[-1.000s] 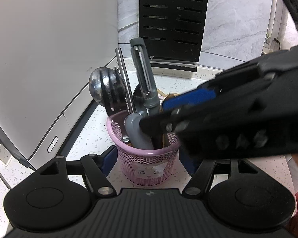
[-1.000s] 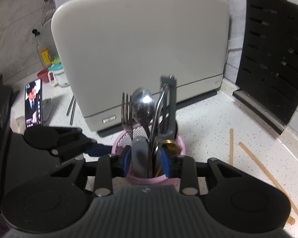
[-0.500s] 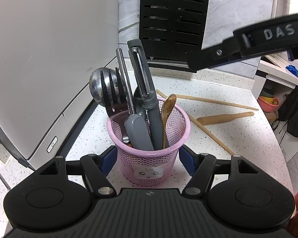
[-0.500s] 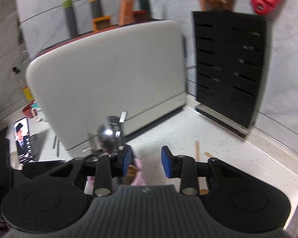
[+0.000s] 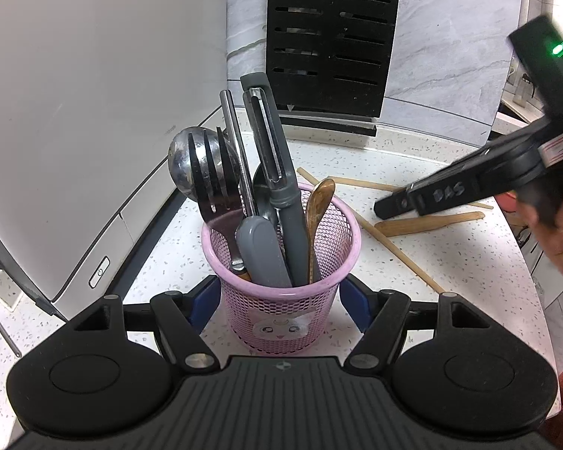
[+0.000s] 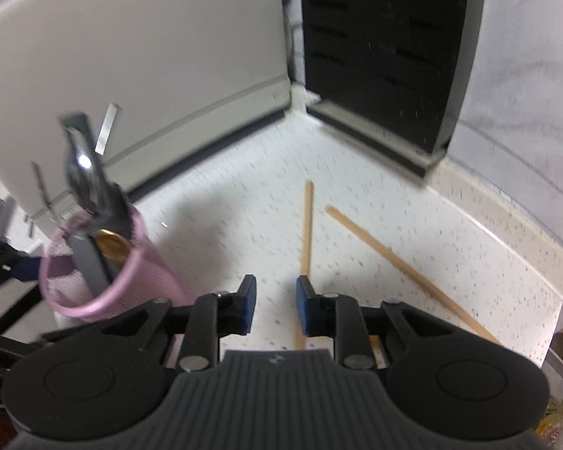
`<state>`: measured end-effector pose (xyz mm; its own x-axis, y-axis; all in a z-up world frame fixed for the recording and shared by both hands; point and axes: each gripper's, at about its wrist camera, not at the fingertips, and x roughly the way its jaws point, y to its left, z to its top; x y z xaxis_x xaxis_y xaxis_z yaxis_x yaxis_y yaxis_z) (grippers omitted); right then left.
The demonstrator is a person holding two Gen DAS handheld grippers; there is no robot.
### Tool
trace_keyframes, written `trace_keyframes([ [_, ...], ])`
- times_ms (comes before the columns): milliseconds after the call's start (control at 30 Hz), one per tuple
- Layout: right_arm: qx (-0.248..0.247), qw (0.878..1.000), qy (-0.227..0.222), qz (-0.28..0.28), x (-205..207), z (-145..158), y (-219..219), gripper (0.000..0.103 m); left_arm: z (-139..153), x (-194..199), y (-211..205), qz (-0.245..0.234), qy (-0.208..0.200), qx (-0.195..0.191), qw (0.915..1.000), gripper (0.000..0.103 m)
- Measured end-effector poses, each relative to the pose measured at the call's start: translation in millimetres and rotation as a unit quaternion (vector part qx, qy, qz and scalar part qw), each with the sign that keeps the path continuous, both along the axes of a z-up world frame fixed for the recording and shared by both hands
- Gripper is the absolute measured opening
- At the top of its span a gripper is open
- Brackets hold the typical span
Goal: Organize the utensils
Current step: 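Move the right gripper down to the wooden spatula and grasp it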
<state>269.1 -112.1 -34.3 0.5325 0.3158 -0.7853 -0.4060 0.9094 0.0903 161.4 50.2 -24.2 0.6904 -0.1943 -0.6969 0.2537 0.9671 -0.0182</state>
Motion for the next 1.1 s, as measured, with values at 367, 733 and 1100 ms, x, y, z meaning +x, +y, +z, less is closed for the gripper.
trace_keyframes([
  [367, -0.08, 0.997, 0.02, 0.014, 15.6, -35.4, -17.7, 0.019, -0.8, 1.7, -0.3, 0.001, 0.002, 0.003, 1.0, 0.081],
  [733, -0.113, 0.993, 0.001, 0.045, 17.5, -38.1, -25.7, 0.05, -2.1, 2.8, -3.2, 0.002, 0.001, 0.008, 1.0, 0.082],
  [1100, -0.06, 0.997, 0.038, 0.004, 38.6, -35.0, -25.2, 0.018, -2.5, 3.1, -3.3, 0.002, 0.0, 0.01, 1.0, 0.082],
])
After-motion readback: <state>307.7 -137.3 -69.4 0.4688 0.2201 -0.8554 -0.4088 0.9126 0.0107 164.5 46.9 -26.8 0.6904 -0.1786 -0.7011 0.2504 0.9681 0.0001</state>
